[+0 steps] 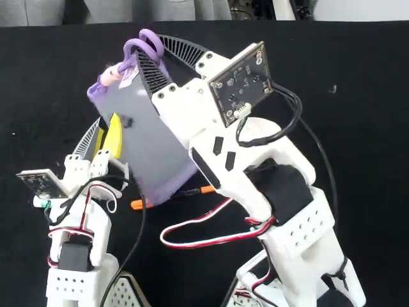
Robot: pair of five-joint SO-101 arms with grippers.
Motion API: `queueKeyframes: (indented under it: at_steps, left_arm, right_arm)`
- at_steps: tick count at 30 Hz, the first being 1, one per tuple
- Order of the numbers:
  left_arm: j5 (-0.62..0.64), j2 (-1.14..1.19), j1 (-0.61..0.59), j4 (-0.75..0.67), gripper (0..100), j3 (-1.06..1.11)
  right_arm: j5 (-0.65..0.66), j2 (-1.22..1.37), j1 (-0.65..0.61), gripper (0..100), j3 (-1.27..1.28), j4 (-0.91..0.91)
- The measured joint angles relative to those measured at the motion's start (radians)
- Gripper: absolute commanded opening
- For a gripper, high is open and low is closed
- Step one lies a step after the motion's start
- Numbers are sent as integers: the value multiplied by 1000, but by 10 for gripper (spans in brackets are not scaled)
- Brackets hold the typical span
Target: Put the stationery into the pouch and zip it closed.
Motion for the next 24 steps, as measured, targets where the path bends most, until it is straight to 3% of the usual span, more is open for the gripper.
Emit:
queueKeyframes:
  at_steps: [11, 17, 24]
  left_arm:
    - [-3, 3, 123, 2, 134, 0]
    - [-3, 3, 78, 210, 296, -61]
    - [-3, 3, 107, 408, 296, -164]
  right_arm:
    - [48, -2, 0, 14, -2, 14]
    - [153, -2, -3, 14, -2, 110]
    - [256, -2, -86, 12, -63, 249]
